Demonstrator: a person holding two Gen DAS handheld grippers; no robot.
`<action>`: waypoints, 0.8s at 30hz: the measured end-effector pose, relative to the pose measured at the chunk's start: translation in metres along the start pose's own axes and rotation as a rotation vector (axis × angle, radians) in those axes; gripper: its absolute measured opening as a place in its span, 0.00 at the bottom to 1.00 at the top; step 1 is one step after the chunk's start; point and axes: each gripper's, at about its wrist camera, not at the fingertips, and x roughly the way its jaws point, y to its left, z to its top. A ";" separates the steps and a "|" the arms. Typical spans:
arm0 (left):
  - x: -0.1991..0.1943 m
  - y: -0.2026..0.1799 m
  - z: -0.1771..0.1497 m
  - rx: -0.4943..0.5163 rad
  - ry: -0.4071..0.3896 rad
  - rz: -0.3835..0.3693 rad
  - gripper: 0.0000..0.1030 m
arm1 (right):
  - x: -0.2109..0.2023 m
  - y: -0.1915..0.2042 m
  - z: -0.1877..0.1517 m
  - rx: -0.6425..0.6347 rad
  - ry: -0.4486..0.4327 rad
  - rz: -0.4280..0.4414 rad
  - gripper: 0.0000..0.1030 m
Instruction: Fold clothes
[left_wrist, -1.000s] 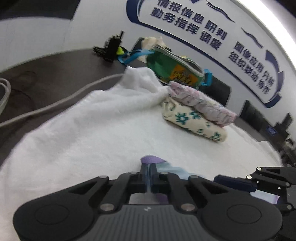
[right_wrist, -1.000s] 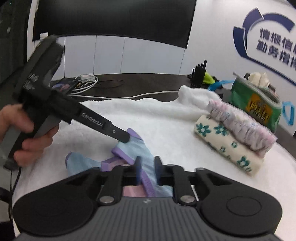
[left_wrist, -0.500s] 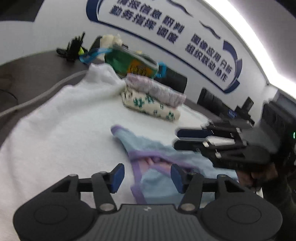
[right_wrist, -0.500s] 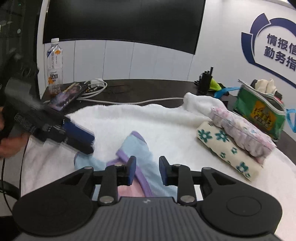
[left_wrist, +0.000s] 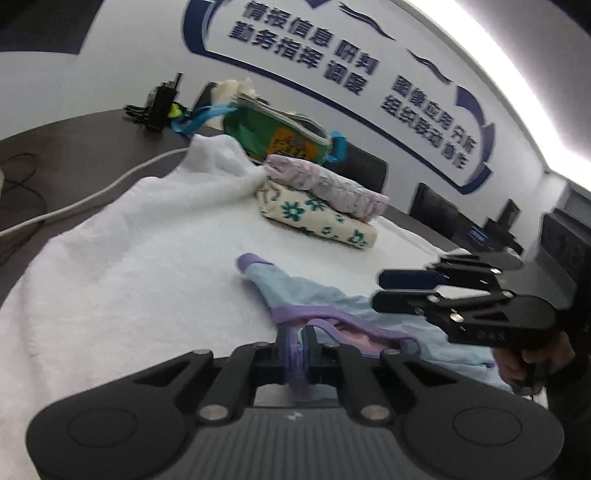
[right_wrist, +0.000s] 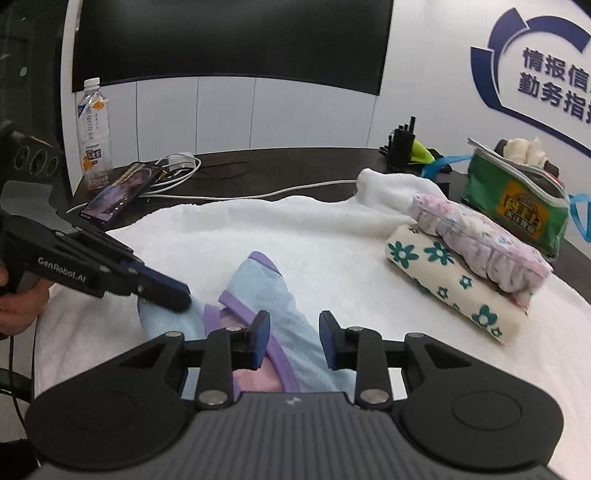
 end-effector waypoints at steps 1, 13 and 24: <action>-0.001 0.000 -0.001 0.001 -0.001 0.016 0.05 | -0.001 0.002 -0.002 -0.004 0.001 0.001 0.28; 0.005 -0.006 -0.008 0.070 0.022 0.115 0.07 | -0.010 0.025 -0.038 0.011 0.000 -0.007 0.30; -0.030 -0.003 -0.005 0.060 -0.056 0.114 0.37 | -0.026 0.030 -0.034 -0.027 0.000 -0.008 0.37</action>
